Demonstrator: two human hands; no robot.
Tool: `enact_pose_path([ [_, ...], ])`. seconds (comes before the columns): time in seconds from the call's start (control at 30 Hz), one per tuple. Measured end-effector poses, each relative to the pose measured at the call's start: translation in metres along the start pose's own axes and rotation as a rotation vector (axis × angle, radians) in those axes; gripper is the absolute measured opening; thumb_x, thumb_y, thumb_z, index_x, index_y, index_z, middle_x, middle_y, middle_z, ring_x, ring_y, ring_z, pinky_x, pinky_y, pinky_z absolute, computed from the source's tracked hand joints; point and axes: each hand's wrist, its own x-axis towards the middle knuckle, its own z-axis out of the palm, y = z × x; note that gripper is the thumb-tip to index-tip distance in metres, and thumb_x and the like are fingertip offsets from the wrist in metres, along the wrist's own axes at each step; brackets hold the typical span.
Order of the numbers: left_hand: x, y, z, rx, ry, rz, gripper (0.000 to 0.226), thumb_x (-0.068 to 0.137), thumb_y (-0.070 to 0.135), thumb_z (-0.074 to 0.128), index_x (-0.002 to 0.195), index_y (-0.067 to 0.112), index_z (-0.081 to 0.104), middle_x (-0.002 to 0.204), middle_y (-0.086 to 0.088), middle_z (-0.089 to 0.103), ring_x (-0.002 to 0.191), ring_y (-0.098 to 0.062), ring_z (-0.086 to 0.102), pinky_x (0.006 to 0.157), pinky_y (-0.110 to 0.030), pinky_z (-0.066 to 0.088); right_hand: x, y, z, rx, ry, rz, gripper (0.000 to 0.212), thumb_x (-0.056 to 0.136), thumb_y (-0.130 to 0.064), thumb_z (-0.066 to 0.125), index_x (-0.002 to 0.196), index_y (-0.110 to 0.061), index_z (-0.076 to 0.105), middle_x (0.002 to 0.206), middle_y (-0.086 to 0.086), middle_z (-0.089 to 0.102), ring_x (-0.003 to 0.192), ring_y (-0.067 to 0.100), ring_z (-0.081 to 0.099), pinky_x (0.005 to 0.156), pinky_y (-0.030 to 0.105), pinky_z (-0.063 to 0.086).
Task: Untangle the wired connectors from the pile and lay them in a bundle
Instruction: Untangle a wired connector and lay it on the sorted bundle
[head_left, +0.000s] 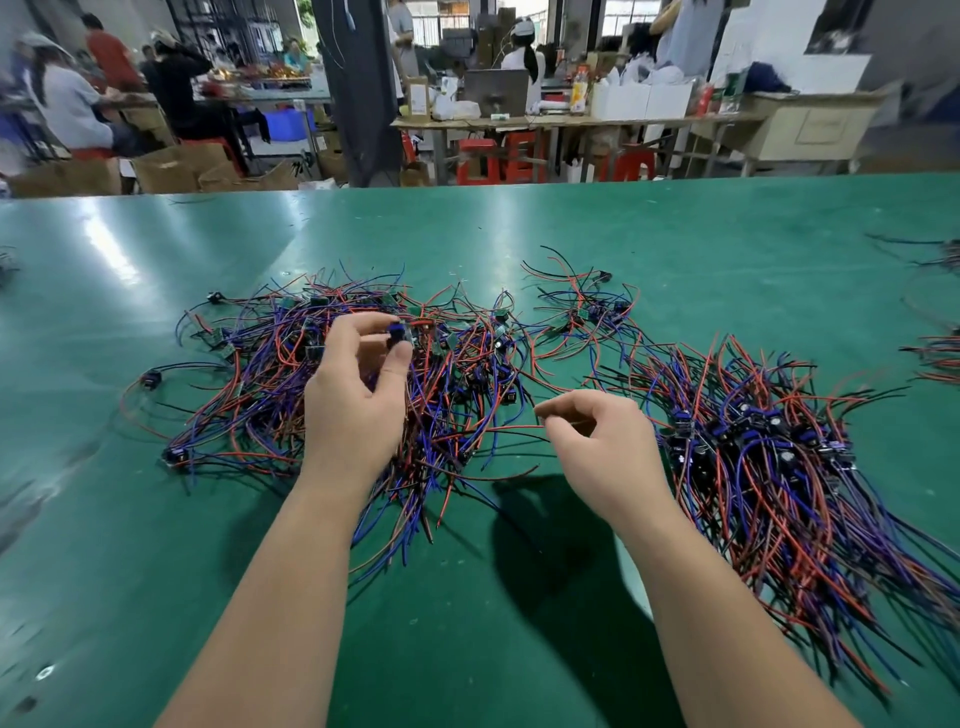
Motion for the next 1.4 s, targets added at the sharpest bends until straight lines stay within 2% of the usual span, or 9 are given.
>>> enact_pose_path([
  [0.13, -0.001, 0.02, -0.001, -0.595, -0.085, -0.148, 0.022, 0.085, 0.006, 0.065, 0.099, 0.021, 0.059, 0.091, 0.0, 0.069, 0.087, -0.016, 0.066, 0.082, -0.022, 0.051, 0.0, -0.001, -0.002, 0.06, 0.025, 0.0, 0.021, 0.082, -0.009, 0.06, 0.077, -0.027, 0.071, 0.067, -0.009, 0.068, 0.054, -0.001, 0.054, 0.049, 0.007, 0.038],
  [0.27, -0.003, 0.031, -0.002, -0.995, -0.178, -0.372, 0.03, 0.072, 0.01, 0.066, 0.101, 0.016, 0.061, 0.088, 0.002, 0.072, 0.067, -0.015, 0.07, 0.06, -0.022, 0.056, 0.0, -0.006, -0.003, 0.262, 0.021, 0.021, 0.027, 0.083, -0.004, 0.061, 0.076, -0.029, 0.07, 0.074, -0.006, 0.071, 0.064, 0.006, 0.062, 0.064, 0.018, 0.048],
  [0.53, -0.009, 0.037, 0.002, -0.82, -0.426, -0.453, 0.043, 0.072, 0.005, 0.067, 0.111, 0.02, 0.058, 0.086, 0.006, 0.074, 0.058, -0.011, 0.068, 0.053, -0.022, 0.055, -0.003, -0.01, 0.002, 0.586, -0.18, -0.031, 0.033, 0.092, -0.007, 0.058, 0.111, -0.035, 0.061, 0.087, 0.017, 0.065, 0.06, 0.016, 0.065, 0.065, 0.021, 0.052],
  [0.83, -0.005, 0.027, -0.021, -0.979, -0.692, -0.429, 0.047, 0.074, -0.003, 0.055, 0.101, 0.03, 0.074, 0.096, 0.005, 0.072, 0.056, -0.008, 0.066, 0.052, -0.018, 0.054, 0.004, -0.007, -0.001, 0.713, 0.053, 0.077, 0.025, 0.091, 0.008, 0.052, 0.087, -0.011, 0.068, 0.075, 0.004, 0.068, 0.056, 0.01, 0.067, 0.055, 0.015, 0.049],
  [1.03, -0.007, 0.031, -0.019, -1.146, -0.723, -0.398, 0.047, 0.07, -0.001, 0.065, 0.105, 0.028, 0.074, 0.106, 0.01, 0.071, 0.062, -0.003, 0.067, 0.053, -0.015, 0.054, -0.011, -0.009, 0.006, 0.063, -0.597, -0.08, 0.021, 0.082, 0.003, 0.066, 0.094, -0.011, 0.074, 0.093, 0.011, 0.073, 0.074, 0.01, 0.065, 0.072, 0.021, 0.051],
  [1.13, -0.01, 0.037, -0.011, -1.062, -0.769, -0.438, 0.033, 0.081, 0.013, 0.057, 0.105, 0.028, 0.074, 0.106, 0.008, 0.072, 0.064, -0.007, 0.069, 0.051, -0.017, 0.054, -0.01, -0.01, 0.008, -0.109, -0.376, -0.269, 0.024, 0.082, -0.006, 0.068, 0.087, -0.029, 0.073, 0.105, 0.006, 0.066, 0.097, 0.012, 0.059, 0.084, 0.019, 0.045],
  [1.23, -0.018, 0.041, 0.0, -0.929, -0.827, -0.452, 0.026, 0.085, 0.023, 0.056, 0.102, 0.03, 0.074, 0.102, 0.006, 0.073, 0.064, -0.011, 0.07, 0.051, -0.02, 0.054, -0.004, -0.015, -0.001, 0.298, -0.17, -0.089, 0.04, 0.09, -0.009, 0.058, 0.065, -0.037, 0.072, 0.082, 0.007, 0.068, 0.072, 0.012, 0.054, 0.07, 0.025, 0.04],
  [1.33, -0.025, 0.041, 0.009, -0.84, -0.871, -0.462, 0.026, 0.082, 0.02, 0.065, 0.107, 0.027, 0.067, 0.105, 0.003, 0.072, 0.066, -0.019, 0.071, 0.05, -0.022, 0.053, -0.002, -0.02, -0.015, 0.882, -0.381, 0.177, 0.027, 0.085, -0.031, 0.057, 0.07, -0.022, 0.077, 0.064, -0.006, 0.064, 0.056, 0.006, 0.053, 0.059, 0.023, 0.041],
  [1.4, -0.026, 0.042, 0.014, -0.812, -0.827, -0.516, 0.029, 0.078, 0.02, 0.067, 0.105, 0.022, 0.057, 0.091, 0.003, 0.071, 0.062, -0.021, 0.071, 0.047, -0.023, 0.052, -0.003, -0.019, -0.019, 0.844, -0.389, 0.127, 0.023, 0.075, -0.033, 0.063, 0.076, -0.014, 0.077, 0.069, -0.004, 0.066, 0.059, 0.004, 0.055, 0.058, 0.017, 0.042],
])
